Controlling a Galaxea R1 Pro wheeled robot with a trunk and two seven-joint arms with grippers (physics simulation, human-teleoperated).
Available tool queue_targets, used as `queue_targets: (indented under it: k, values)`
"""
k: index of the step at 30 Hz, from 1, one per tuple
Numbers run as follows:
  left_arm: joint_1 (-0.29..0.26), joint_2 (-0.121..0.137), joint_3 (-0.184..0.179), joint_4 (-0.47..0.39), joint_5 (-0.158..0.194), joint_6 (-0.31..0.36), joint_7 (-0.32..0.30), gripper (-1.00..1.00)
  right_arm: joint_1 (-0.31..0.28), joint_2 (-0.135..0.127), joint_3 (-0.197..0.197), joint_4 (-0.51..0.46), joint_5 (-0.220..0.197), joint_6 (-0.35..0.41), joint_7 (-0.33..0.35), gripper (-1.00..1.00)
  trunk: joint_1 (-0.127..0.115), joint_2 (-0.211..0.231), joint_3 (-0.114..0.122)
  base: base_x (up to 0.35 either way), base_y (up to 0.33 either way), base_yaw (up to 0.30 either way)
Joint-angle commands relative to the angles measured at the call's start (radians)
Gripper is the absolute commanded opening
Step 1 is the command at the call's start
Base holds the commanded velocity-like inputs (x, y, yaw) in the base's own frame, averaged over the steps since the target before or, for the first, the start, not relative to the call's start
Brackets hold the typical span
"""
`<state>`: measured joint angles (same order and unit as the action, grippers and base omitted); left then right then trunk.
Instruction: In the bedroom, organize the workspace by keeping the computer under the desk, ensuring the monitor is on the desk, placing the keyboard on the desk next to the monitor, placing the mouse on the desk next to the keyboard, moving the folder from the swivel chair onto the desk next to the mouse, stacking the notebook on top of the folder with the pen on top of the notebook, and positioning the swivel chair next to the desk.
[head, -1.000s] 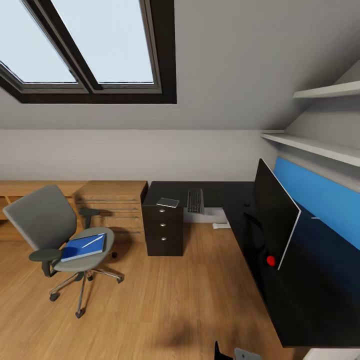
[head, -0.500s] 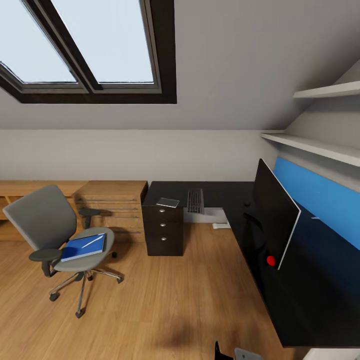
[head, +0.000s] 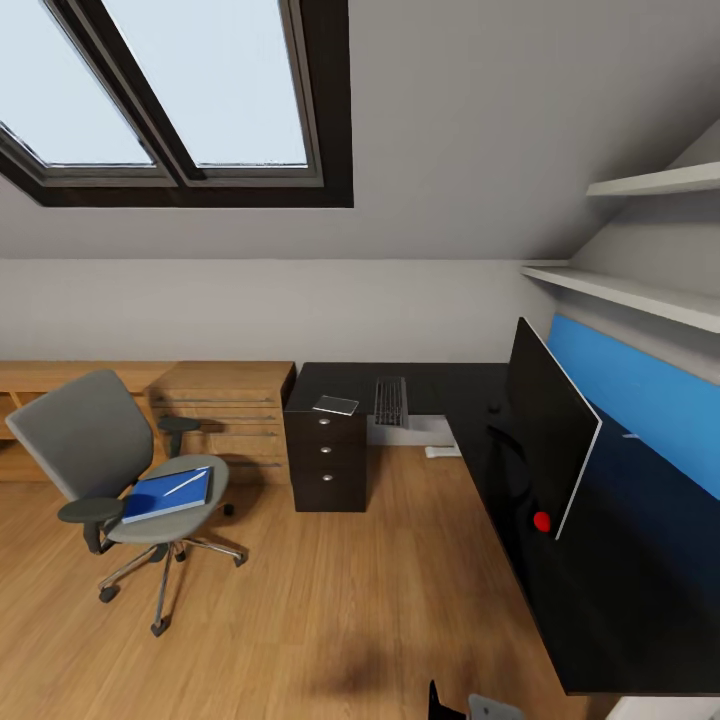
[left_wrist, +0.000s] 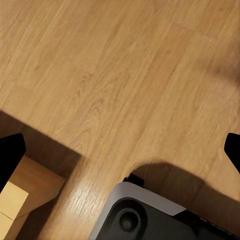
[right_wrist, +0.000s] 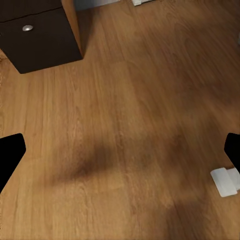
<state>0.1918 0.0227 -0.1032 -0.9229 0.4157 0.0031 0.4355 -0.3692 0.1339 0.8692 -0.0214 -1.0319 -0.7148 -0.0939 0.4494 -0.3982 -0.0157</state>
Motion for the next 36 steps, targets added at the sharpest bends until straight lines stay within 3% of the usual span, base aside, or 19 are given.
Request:
queue_targets:
  k: [1, 11, 17, 18, 23, 28, 29, 31, 32, 34, 35, 36]
  values:
    - [0.0, 0.002, -0.005, -0.002, 0.008, 0.0, 0.008, 1.0, 0.0, 0.0, 0.009, -0.001, 0.001, -0.004, -0.01, 1.0, 0.001, -0.002, -0.002, 0.0, 0.0, 0.0]
    - [0.0, 0.002, -0.004, -0.002, 0.007, 0.0, 0.008, 1.0, -0.004, -0.004, 0.017, -0.09, 0.021, -0.102, -0.052, 1.0, 0.001, -0.002, -0.002, 0.0, 0.0, 0.0]
    - [0.0, 0.002, -0.004, -0.002, 0.007, 0.0, 0.009, 1.0, -0.007, -0.026, 0.017, -0.216, 0.046, -0.112, -0.173, 1.0, 0.001, -0.002, -0.002, 0.0, 0.0, 0.0]
    - [0.0, 0.002, -0.004, -0.002, 0.006, 0.0, 0.009, 1.0, -0.007, -0.032, 0.017, -0.242, 0.057, -0.111, -0.197, 1.0, 0.001, -0.002, -0.002, 0.0, 0.0, 0.0]
    - [0.0, 0.003, -0.004, -0.002, 0.006, 0.001, 0.009, 1.0, -0.008, -0.099, 0.018, -0.46, 0.191, -0.039, -0.376, 1.0, 0.001, -0.002, -0.002, 0.0, 0.0, 0.0]
    - [0.0, 0.003, -0.004, -0.002, 0.007, 0.001, 0.009, 1.0, -0.006, -0.194, 0.019, -0.734, 0.298, 0.114, -0.537, 1.0, 0.001, -0.002, -0.002, 0.0, 0.0, 0.0]
    - [0.0, 0.003, -0.004, -0.002, 0.007, 0.001, 0.009, 1.0, -0.004, -0.242, 0.02, -0.855, 0.318, 0.17, -0.588, 1.0, 0.001, -0.002, -0.002, 0.0, 0.0, 0.0]
    - [0.0, 0.003, -0.004, -0.001, 0.007, 0.001, 0.009, 1.0, -0.001, -0.293, 0.02, -0.973, 0.33, 0.213, -0.628, 1.0, 0.001, -0.002, -0.002, 0.0, 0.0, 0.0]
    - [0.0, 0.003, -0.004, -0.001, 0.008, 0.001, 0.009, 1.0, 0.025, -0.422, 0.021, -1.201, 0.315, 0.265, -0.686, 1.0, 0.001, -0.002, -0.002, 0.0, 0.0, 0.0]
    - [0.0, 0.003, -0.004, 0.0, 0.008, 0.001, 0.009, 1.0, 0.048, -0.48, 0.021, -1.259, 0.267, 0.275, -0.698, 1.0, 0.001, -0.002, -0.002, 0.0, 0.0, 0.0]
    - [0.0, 0.003, -0.004, 0.0, 0.008, 0.001, 0.009, 1.0, 0.054, -0.493, 0.021, -1.267, 0.249, 0.276, -0.7, 1.0, 0.001, -0.002, -0.002, 0.0, 0.0, 0.0]
    - [0.0, 0.002, -0.004, 0.004, 0.008, 0.001, 0.008, 1.0, 0.07, -0.528, 0.017, -1.24, 0.172, 0.278, -0.7, 1.0, 0.001, -0.002, -0.002, 0.0, 0.0, 0.0]
